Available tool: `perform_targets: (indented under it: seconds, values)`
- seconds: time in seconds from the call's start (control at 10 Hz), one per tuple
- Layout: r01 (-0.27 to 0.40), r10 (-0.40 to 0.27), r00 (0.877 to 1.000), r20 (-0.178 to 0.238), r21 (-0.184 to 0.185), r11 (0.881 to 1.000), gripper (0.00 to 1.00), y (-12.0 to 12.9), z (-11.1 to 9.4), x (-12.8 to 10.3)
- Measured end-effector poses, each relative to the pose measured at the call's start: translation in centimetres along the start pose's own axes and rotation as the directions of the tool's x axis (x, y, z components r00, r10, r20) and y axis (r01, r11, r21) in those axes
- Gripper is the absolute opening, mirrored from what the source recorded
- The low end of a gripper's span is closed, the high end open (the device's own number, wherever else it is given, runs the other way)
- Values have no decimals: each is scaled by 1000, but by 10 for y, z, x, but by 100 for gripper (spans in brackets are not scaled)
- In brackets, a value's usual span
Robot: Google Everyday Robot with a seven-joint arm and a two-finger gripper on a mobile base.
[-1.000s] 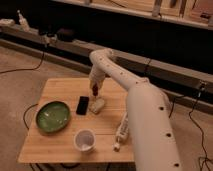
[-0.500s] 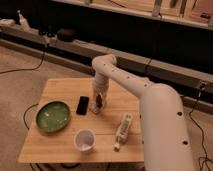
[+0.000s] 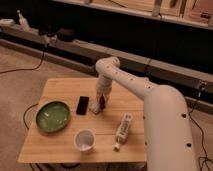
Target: Place the pepper on the white sponge
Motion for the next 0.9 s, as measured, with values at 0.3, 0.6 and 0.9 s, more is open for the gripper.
perform_targets:
  seconds: [0.3, 0.6, 0.9]
  values:
    - [82, -81, 997, -15, 15, 997, 78, -31, -2, -8]
    - [94, -94, 995, 19, -5, 996, 80, -30, 3, -25]
    - [51, -51, 998, 30, -21, 998, 80, -16, 0, -25]
